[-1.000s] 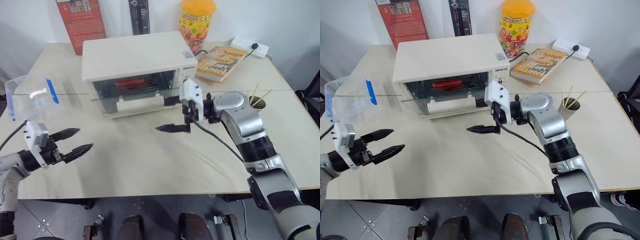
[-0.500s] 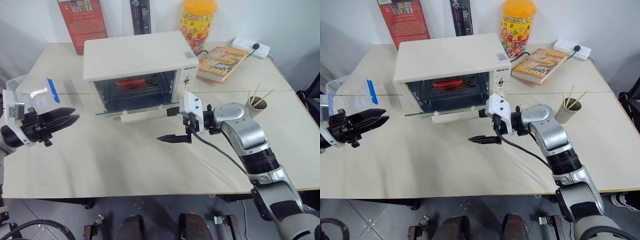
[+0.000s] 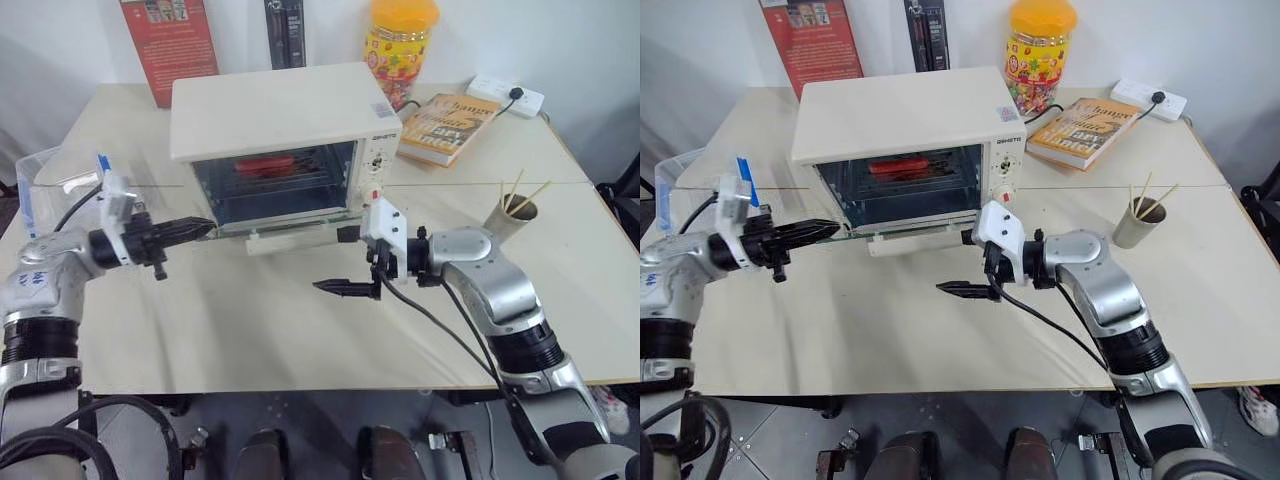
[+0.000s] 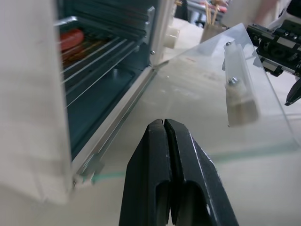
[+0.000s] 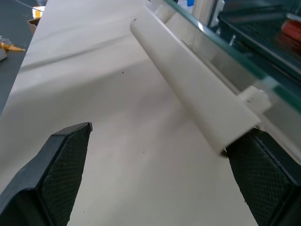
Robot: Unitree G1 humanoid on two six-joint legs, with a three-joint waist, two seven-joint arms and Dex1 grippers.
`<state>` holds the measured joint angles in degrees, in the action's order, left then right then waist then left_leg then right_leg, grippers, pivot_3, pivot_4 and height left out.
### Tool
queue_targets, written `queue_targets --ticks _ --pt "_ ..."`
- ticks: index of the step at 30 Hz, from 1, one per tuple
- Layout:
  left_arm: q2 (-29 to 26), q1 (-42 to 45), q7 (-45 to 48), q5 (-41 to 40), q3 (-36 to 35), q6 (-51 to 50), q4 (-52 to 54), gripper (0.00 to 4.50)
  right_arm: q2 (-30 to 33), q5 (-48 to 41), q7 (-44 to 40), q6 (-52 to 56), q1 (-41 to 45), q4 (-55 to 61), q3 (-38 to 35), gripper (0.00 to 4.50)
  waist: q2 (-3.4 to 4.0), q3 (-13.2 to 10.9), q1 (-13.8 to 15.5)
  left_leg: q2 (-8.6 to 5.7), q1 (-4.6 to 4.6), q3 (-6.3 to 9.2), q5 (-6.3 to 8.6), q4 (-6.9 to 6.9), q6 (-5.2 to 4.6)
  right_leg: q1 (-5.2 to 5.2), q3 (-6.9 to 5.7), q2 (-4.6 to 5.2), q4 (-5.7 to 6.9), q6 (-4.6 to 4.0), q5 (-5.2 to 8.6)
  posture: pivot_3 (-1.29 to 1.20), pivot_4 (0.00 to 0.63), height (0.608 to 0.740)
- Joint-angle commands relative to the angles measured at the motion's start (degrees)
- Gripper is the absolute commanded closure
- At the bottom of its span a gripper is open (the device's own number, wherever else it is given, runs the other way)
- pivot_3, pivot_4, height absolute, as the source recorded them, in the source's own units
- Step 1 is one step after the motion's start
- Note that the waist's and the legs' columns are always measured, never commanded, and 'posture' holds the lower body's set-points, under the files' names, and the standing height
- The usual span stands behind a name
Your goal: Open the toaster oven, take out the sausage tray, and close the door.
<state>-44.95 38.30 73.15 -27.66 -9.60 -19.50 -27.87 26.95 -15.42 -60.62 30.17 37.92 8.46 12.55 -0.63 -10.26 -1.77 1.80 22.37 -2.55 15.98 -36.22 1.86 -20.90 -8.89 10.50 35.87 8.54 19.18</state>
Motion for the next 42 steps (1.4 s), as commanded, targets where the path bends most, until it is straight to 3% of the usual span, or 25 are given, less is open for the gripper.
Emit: queue_targets --ticks 1,7,12,17,20,26,30,37,42 --pt "0.51 1.87 1.79 1.39 1.14 1.30 -1.78 4.45 2.96 -2.20 0.31 3.09 -2.19 7.02 -1.53 0.00 0.00 0.00 0.14 0.00 0.00 0.01 0.00 0.00 0.00 0.00 0.00 0.00 0.00 0.00 0.00 0.00 0.150 0.740" --pt "1.11 4.36 3.92 3.25 2.60 2.44 -4.65 4.45 9.67 -2.73 1.17 8.00 -6.89 12.75 -2.31 0.00 -0.05 -0.01 0.26 0.00 0.02 0.03 0.01 -0.17 -0.01 0.07 -0.01 0.00 0.00 0.00 0.00 0.00 0.150 0.740" --pt "1.06 3.72 6.39 5.49 6.10 1.27 -3.55 4.45 20.63 -5.19 -2.75 10.86 -13.44 18.82 -5.54 0.00 -0.07 -0.02 0.60 -0.01 0.04 0.02 0.07 -0.25 -0.11 0.12 0.00 0.01 -0.02 0.00 0.00 0.00 0.150 0.740" --pt "0.78 2.73 6.19 7.59 8.63 -1.10 -2.09 4.45 21.53 -10.63 -0.52 13.59 -12.14 19.98 -12.61 0.00 -0.11 -0.05 0.17 0.00 0.03 0.00 0.09 -0.40 -0.13 0.18 0.02 0.00 -0.02 0.00 0.00 0.00 0.150 0.740" --pt "0.50 2.23 6.35 8.67 9.54 -1.28 -1.81 4.45 19.39 -11.61 1.82 13.02 -8.94 19.57 -12.94 0.00 -0.12 -0.06 0.21 0.02 0.03 0.00 0.09 -0.46 -0.13 0.17 0.03 0.00 -0.01 0.00 0.00 0.00 0.150 0.740" --pt "1.77 0.16 0.41 12.52 9.51 4.31 -1.44 4.45 8.41 -1.65 10.09 5.40 3.64 10.67 -2.42 0.00 -0.12 -0.07 0.15 0.03 0.05 -0.04 0.10 -0.57 -0.13 0.12 0.10 0.01 0.08 0.00 0.00 0.00 0.150 0.740" --pt "3.26 -3.94 -0.11 9.03 5.89 7.22 2.57 4.45 0.73 6.50 14.24 -2.98 10.43 0.67 4.71 0.00 -0.13 -0.06 0.10 0.02 0.08 -0.02 0.16 -0.66 -0.17 0.15 0.08 0.02 0.09 0.01 0.00 0.00 0.150 0.740" --pt "7.96 -9.72 -9.44 3.69 -2.89 8.10 8.77 4.45 -6.44 20.47 20.05 -17.35 17.80 -16.00 12.64 0.00 -0.13 -0.07 -0.08 0.02 0.20 0.06 0.18 -0.76 -0.16 0.10 0.04 0.02 0.11 0.01 -0.01 0.00 0.150 0.740" --pt "13.25 -17.96 -13.83 -5.46 -11.30 8.29 19.89 3.01 -13.23 26.37 28.82 -23.43 24.62 -31.60 12.21 0.00 -0.13 -0.07 -1.04 0.03 0.19 0.10 0.19 -0.72 -0.15 0.10 0.04 0.03 0.13 0.01 -0.01 0.00 0.150 0.740"
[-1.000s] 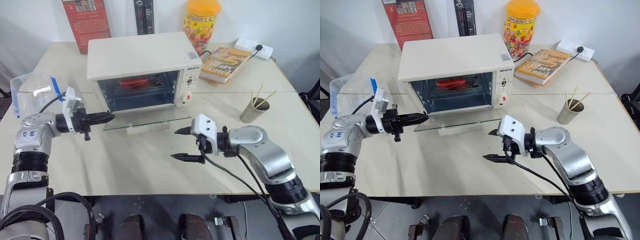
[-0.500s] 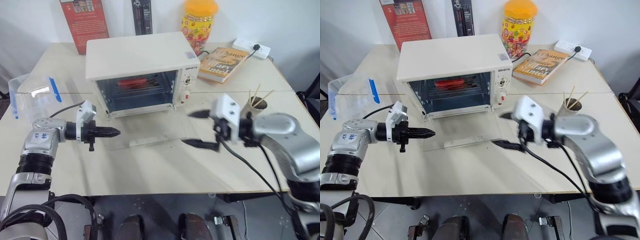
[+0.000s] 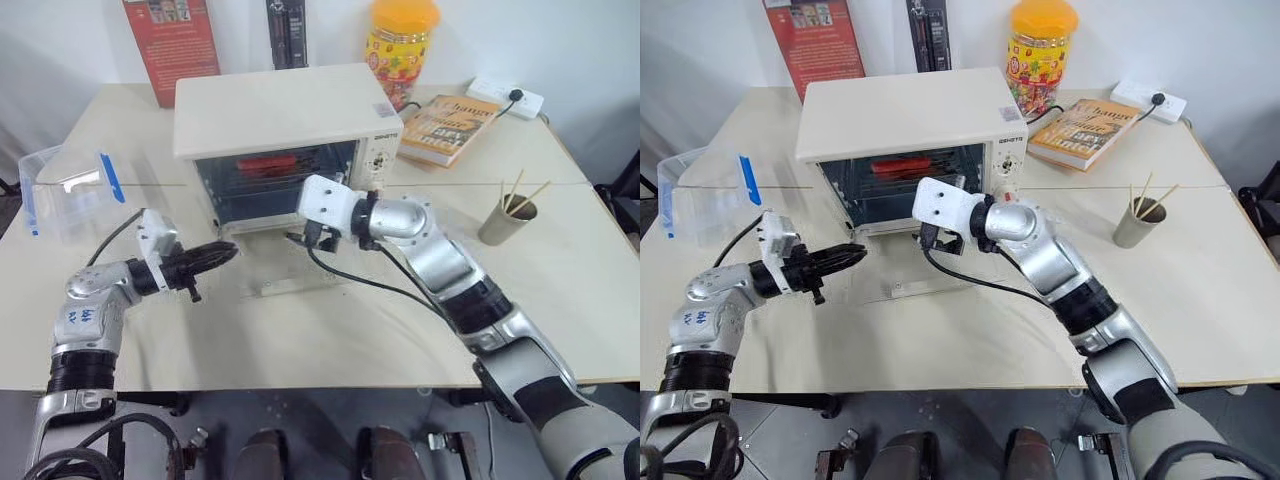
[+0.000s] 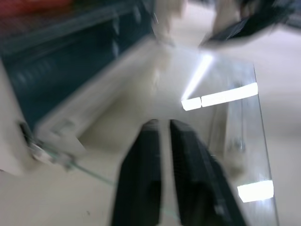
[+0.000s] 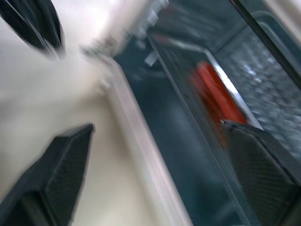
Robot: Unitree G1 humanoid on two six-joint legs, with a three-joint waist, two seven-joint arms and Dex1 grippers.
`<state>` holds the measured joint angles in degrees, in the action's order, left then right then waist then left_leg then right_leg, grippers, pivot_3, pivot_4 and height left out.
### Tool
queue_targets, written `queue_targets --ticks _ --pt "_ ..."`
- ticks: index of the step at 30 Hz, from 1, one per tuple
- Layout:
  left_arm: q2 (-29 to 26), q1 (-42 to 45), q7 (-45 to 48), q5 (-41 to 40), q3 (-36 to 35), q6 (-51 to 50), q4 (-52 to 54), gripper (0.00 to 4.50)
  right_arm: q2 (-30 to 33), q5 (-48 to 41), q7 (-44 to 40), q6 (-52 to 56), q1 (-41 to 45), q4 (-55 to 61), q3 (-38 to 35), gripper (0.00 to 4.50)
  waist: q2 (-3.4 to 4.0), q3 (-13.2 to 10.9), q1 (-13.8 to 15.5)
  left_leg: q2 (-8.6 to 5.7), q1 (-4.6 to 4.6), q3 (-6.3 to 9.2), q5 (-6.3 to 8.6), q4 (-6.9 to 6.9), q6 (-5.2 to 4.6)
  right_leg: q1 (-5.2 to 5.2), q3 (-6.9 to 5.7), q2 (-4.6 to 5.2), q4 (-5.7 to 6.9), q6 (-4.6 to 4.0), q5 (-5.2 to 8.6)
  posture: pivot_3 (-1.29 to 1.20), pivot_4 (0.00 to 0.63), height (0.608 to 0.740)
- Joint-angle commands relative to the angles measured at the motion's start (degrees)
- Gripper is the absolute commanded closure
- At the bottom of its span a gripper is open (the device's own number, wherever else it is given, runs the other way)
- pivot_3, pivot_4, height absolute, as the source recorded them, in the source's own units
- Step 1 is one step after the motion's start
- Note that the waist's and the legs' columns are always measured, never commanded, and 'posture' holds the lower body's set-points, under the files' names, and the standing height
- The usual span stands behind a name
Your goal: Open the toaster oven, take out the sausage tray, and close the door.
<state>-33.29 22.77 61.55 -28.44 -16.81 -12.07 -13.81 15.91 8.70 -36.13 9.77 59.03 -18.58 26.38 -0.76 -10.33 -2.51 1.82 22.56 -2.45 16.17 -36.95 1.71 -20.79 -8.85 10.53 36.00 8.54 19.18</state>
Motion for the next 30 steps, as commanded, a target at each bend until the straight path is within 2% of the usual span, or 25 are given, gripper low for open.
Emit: queue_targets --ticks 1,9,11,13,16,28,30 --pt "2.18 -3.57 -2.77 -5.78 -4.89 0.48 7.35 2.76 -3.05 2.82 5.18 -3.79 4.46 -6.81 -1.78 0.00 0.00 0.00 -0.57 0.01 0.00 0.05 0.00 0.01 0.00 0.01 -0.03 0.00 0.01 0.00 0.00 0.00 0.150 0.740" --pt "5.03 -10.50 -6.69 -12.42 -7.72 -2.26 16.74 0.44 -7.74 12.34 13.55 -12.59 11.93 -26.12 2.00 0.00 0.01 0.00 -0.76 0.02 -0.05 0.13 0.00 0.04 0.02 0.08 -0.05 -0.01 0.00 0.00 0.00 0.00 0.150 0.740" --pt "5.39 -10.53 -7.53 -13.53 -7.96 -2.74 17.45 0.04 -8.51 13.63 14.42 -14.41 12.99 -29.12 2.12 0.00 0.01 0.00 -0.79 0.02 -0.05 0.13 0.00 0.04 0.02 0.08 -0.05 -0.01 -0.01 0.00 0.00 0.00 0.150 0.740" --pt "6.01 -10.14 -8.40 -15.58 -8.62 -3.37 18.33 0.04 -9.38 17.08 16.88 -16.27 14.72 -33.23 4.09 0.00 0.01 -0.01 -0.88 0.02 -0.05 0.12 0.01 0.03 0.02 0.08 -0.04 -0.01 -0.01 0.00 0.00 0.00 0.150 0.740" --pt "6.25 -9.63 -8.99 -16.25 -8.59 -3.07 18.36 0.00 -10.55 21.07 21.87 -17.63 16.91 -38.63 5.85 0.61 0.01 -0.01 -0.98 0.02 -0.05 0.12 0.01 0.06 0.02 0.07 -0.04 -0.01 0.00 0.00 0.00 0.00 0.150 0.740" --pt "6.15 -4.45 -9.23 -14.88 -5.86 -2.90 14.37 0.00 -10.94 27.06 28.72 -20.39 17.18 -42.09 6.95 4.48 0.01 -0.01 -0.90 0.01 -0.04 0.12 0.01 0.08 0.03 0.07 -0.04 -0.02 -0.02 0.00 0.00 0.00 0.150 0.740" --pt "6.07 -3.63 -9.22 -14.43 -5.25 -2.87 13.71 0.00 -10.50 27.83 29.26 -20.90 16.66 -40.69 6.93 4.48 0.02 -0.01 -0.94 0.01 -0.05 0.12 0.01 0.10 0.03 0.07 -0.04 -0.02 -0.02 0.00 0.00 0.00 0.150 0.740"
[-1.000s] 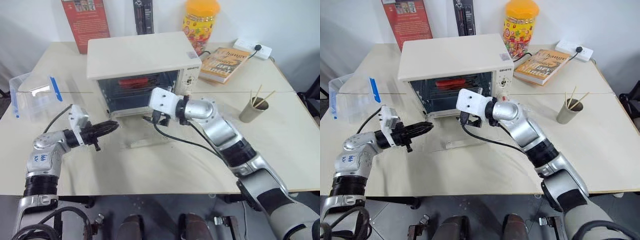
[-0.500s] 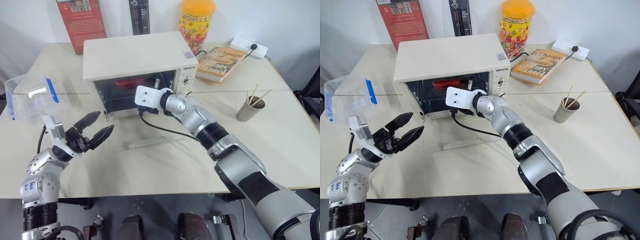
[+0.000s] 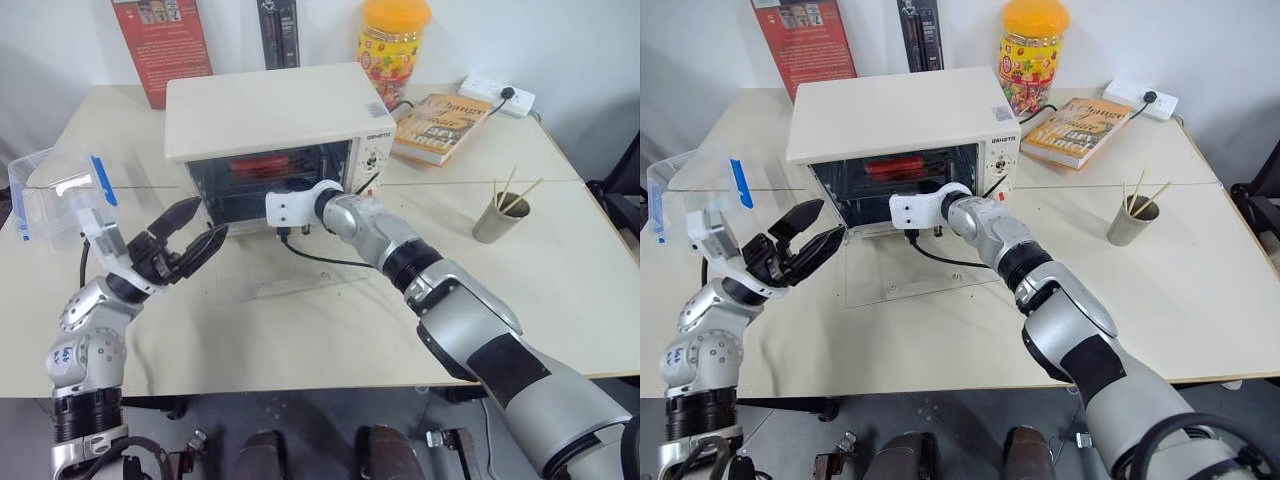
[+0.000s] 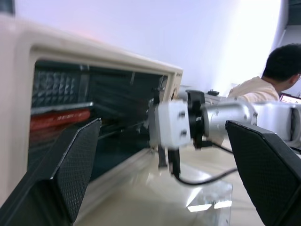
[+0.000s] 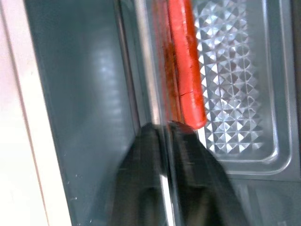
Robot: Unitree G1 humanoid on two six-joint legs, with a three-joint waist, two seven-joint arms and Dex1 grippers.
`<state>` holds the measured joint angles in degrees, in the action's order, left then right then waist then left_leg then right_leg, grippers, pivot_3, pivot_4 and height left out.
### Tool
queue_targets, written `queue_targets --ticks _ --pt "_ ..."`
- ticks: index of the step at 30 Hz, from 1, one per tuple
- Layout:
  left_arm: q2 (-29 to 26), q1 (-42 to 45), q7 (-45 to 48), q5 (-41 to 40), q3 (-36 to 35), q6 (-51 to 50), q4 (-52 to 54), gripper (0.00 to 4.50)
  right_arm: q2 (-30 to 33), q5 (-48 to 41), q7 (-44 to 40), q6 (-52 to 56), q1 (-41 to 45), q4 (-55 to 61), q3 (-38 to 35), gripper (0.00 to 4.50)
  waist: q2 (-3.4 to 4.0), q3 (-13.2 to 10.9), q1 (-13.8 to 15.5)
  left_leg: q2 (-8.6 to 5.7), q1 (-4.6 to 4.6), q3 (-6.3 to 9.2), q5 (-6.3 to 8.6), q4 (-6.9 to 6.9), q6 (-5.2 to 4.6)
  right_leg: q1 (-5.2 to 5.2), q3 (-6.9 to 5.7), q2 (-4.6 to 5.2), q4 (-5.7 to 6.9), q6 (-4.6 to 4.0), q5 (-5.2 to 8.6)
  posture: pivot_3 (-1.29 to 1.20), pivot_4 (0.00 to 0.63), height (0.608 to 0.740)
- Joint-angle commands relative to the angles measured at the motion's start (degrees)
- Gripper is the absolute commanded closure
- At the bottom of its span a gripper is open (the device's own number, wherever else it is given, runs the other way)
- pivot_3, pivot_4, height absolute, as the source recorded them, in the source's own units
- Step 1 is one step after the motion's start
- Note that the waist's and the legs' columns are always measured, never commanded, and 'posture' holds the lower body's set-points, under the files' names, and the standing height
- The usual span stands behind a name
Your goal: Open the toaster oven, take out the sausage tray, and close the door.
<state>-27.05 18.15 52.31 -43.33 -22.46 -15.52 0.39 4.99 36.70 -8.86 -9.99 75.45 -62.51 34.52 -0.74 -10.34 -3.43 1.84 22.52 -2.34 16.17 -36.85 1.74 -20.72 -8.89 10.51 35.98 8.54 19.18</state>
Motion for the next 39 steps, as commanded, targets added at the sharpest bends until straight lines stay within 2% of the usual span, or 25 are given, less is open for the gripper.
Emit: queue_targets --ticks 1,9,15,24,39 --pt "-0.31 1.62 -0.24 0.81 0.77 0.51 -1.06 0.00 0.75 0.23 2.11 -1.35 -0.09 4.30 -1.18 4.48 0.00 0.00 -0.02 0.00 0.01 0.00 0.00 0.01 0.00 -0.01 -0.01 0.00 0.00 0.00 0.00 0.00 0.150 0.740" --pt "-0.32 6.54 -0.71 2.06 1.38 1.45 -5.44 0.00 4.82 3.04 0.39 -1.66 -5.78 17.40 -1.18 4.48 0.00 0.00 0.02 -0.01 0.17 0.02 0.00 0.03 0.00 -0.15 -0.02 0.00 -0.02 0.00 0.00 0.00 0.150 0.740" --pt "-0.61 8.79 -0.19 3.04 1.55 2.55 -8.22 0.00 9.97 4.36 -4.78 1.07 -15.09 35.55 -2.50 4.48 0.00 0.00 0.09 -0.01 0.60 0.04 0.00 -0.07 0.00 -0.56 -0.04 -0.01 0.01 0.00 0.00 0.00 0.150 0.740" --pt "-1.93 11.02 0.48 4.15 1.57 2.92 -11.64 0.00 14.21 5.22 -12.43 7.02 -24.06 56.06 -5.54 4.48 -0.01 0.00 0.44 -0.02 0.67 0.02 0.00 -0.12 0.00 -0.60 -0.03 -0.01 0.02 0.01 0.00 0.00 0.150 0.740" --pt "-9.82 7.94 1.66 2.93 -1.46 -4.73 -10.92 0.00 16.07 7.91 -15.27 7.95 -32.52 68.66 -5.54 4.48 -0.01 0.00 0.39 -0.02 0.68 0.01 0.00 -0.13 0.00 -0.64 -0.03 -0.01 0.03 0.01 0.00 0.00 0.150 0.740"
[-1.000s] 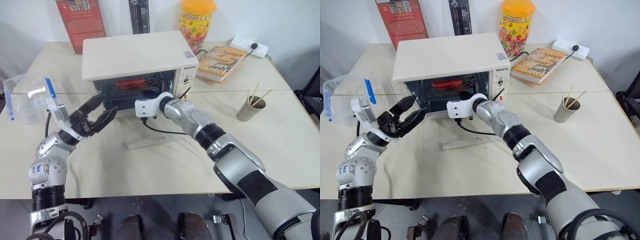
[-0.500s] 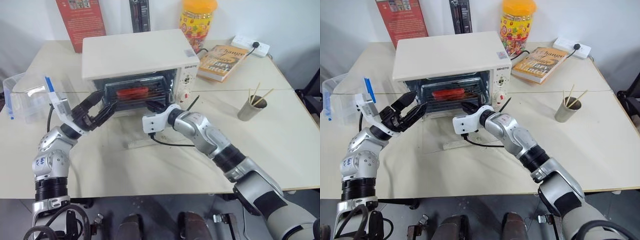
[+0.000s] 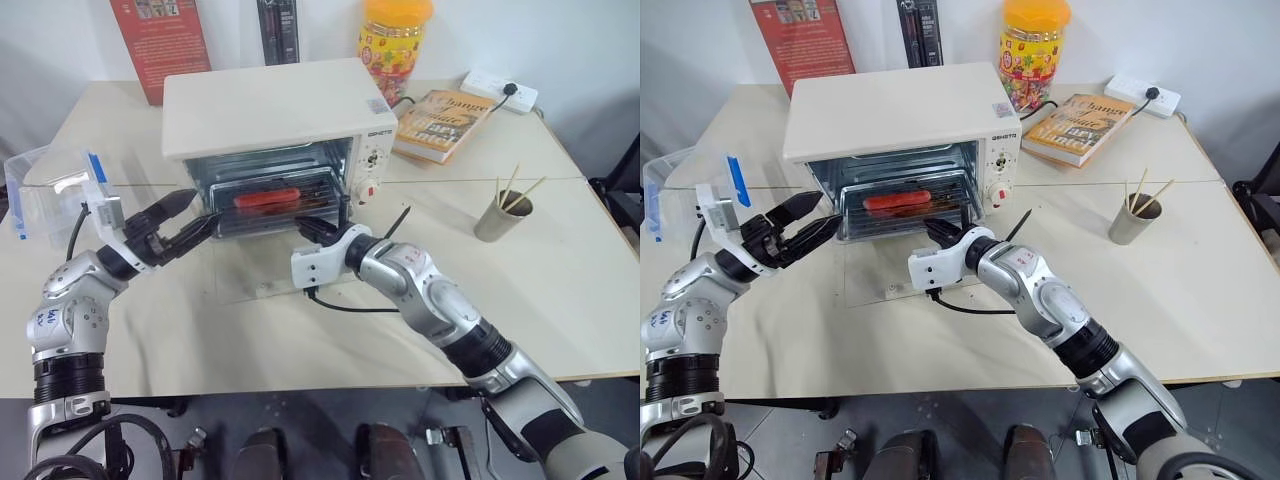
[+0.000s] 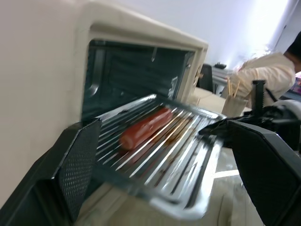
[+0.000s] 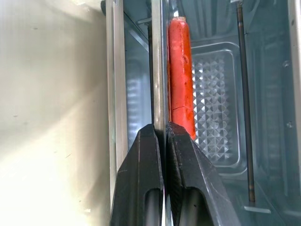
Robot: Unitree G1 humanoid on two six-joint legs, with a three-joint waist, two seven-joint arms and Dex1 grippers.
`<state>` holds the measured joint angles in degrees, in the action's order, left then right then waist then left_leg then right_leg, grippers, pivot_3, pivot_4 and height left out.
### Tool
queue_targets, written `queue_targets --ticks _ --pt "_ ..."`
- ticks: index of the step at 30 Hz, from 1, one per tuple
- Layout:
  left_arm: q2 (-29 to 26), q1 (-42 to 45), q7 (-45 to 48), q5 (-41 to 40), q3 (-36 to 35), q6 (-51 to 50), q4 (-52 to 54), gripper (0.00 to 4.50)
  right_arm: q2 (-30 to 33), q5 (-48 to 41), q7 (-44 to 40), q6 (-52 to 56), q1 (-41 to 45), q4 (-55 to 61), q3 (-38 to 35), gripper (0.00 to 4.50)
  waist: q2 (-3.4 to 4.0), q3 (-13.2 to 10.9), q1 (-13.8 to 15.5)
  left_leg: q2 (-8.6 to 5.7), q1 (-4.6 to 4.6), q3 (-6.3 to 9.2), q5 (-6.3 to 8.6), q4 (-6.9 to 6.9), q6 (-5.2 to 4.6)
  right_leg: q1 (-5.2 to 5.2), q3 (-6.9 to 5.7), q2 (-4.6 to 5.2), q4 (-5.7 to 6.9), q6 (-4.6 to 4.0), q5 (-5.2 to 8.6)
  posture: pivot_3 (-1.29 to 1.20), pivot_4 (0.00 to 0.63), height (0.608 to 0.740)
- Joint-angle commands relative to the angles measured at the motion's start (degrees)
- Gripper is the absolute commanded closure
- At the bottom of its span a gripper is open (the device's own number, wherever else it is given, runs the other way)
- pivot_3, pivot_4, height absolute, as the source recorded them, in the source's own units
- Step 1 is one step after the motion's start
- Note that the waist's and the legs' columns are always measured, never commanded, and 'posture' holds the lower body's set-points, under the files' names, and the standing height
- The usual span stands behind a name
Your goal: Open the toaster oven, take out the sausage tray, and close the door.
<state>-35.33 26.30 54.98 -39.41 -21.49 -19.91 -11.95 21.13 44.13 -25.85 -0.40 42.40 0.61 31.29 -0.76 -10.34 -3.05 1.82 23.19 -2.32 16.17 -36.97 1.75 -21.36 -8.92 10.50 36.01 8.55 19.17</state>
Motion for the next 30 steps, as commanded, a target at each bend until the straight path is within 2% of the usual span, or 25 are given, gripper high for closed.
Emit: queue_targets --ticks 1,16,21,24,30 --pt "-1.65 -0.31 -1.19 -0.78 -2.49 -0.47 1.45 0.00 -0.05 0.66 1.82 -1.88 0.27 5.76 -2.33 4.48 0.00 0.00 0.00 0.00 0.00 0.00 0.00 -0.01 0.00 0.00 0.00 0.00 0.01 0.00 0.00 0.00 0.150 0.740" --pt "-4.50 -9.40 -4.65 -5.61 -6.78 -12.98 9.12 0.00 3.33 0.02 -1.81 -4.95 -6.66 13.04 -3.93 4.48 -0.01 0.01 0.02 0.01 -0.02 0.00 0.00 -0.06 0.00 0.01 0.03 0.00 0.06 0.00 0.00 0.00 0.150 0.740" --pt "-5.19 -12.36 -10.44 -11.61 -9.00 -24.55 13.49 0.00 4.39 -0.93 -3.45 -7.04 -8.18 15.19 -4.46 4.48 -0.02 0.01 0.11 0.01 -0.03 0.00 0.00 -0.08 0.00 0.01 0.05 0.01 0.06 0.00 0.00 0.00 0.150 0.740" --pt "-5.82 -13.09 -14.75 -17.89 -10.08 -35.14 15.68 0.00 5.33 -1.86 -3.83 -8.92 -8.76 15.90 -4.87 4.48 -0.02 0.01 0.19 0.01 -0.02 0.01 0.00 -0.13 0.00 0.03 0.07 0.01 0.08 0.00 0.00 0.00 0.150 0.740" --pt "-5.68 -12.79 -23.15 -26.52 -10.34 -50.22 15.82 0.00 6.75 -3.83 -4.93 -11.81 -9.49 16.36 -5.65 4.48 -0.02 0.02 0.50 0.01 -0.07 0.02 0.00 -0.15 0.00 0.08 0.09 0.01 0.08 0.00 0.00 0.00 0.150 0.740"
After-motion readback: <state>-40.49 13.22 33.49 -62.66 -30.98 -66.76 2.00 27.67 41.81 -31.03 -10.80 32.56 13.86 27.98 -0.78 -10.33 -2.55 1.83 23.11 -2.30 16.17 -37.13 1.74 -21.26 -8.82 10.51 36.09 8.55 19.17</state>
